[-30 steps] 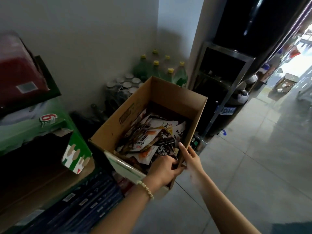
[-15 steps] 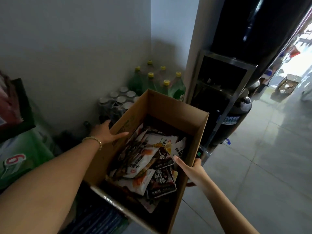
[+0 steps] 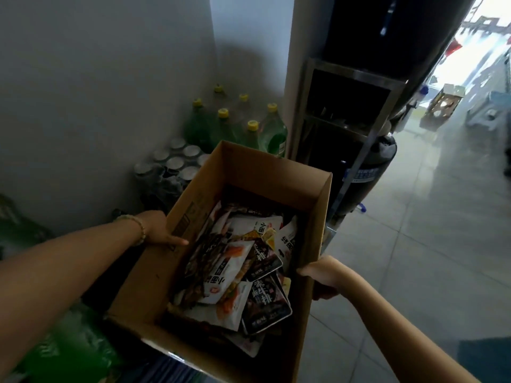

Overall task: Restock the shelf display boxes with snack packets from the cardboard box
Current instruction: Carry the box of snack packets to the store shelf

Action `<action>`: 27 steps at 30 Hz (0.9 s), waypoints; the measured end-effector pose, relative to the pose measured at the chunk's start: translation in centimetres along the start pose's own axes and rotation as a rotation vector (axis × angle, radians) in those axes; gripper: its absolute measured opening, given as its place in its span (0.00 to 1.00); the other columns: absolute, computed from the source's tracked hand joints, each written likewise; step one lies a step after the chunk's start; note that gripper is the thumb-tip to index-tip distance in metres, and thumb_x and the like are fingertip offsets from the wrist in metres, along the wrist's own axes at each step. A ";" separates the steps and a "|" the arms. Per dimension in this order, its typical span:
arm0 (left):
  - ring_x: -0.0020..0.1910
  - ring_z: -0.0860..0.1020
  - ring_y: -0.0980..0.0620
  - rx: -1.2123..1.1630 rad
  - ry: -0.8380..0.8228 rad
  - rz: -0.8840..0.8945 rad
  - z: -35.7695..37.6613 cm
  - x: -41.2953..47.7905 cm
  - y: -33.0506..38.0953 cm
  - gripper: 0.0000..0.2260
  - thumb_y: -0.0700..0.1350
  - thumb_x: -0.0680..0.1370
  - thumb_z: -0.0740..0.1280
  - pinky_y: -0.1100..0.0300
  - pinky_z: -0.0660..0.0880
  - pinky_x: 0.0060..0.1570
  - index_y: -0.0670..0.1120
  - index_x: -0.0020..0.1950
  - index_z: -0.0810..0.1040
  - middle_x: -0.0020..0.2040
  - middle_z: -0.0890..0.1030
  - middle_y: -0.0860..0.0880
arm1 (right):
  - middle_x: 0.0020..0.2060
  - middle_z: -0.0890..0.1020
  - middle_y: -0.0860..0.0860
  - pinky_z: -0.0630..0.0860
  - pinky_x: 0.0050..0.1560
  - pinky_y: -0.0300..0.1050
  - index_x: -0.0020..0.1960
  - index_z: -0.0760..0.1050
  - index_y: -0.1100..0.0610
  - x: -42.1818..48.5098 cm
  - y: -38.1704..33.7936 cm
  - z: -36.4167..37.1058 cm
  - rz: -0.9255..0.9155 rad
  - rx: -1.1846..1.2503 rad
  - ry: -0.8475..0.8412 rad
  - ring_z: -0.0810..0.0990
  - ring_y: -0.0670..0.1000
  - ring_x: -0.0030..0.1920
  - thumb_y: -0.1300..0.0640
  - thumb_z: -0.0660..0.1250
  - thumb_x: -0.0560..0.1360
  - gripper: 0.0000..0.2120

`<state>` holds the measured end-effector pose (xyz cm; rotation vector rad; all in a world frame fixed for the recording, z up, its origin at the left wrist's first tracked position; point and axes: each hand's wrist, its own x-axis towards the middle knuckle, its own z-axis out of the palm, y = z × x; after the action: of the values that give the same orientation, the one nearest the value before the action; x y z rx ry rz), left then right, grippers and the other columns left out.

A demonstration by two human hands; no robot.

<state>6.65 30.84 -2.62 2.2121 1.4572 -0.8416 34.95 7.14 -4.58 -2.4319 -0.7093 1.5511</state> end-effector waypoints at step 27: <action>0.36 0.76 0.52 0.002 0.327 0.564 -1.7 -4.6 40.1 0.10 0.54 0.76 0.67 0.60 0.66 0.29 0.50 0.41 0.82 0.37 0.78 0.53 | 0.29 0.78 0.55 0.68 0.28 0.41 0.40 0.77 0.63 -9.6 30.2 -20.8 0.212 0.406 0.551 0.75 0.51 0.28 0.56 0.68 0.75 0.11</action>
<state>42.42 12.42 0.65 2.6497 0.8529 -0.3042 59.20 -21.55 0.75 -2.4793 -0.0323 0.8799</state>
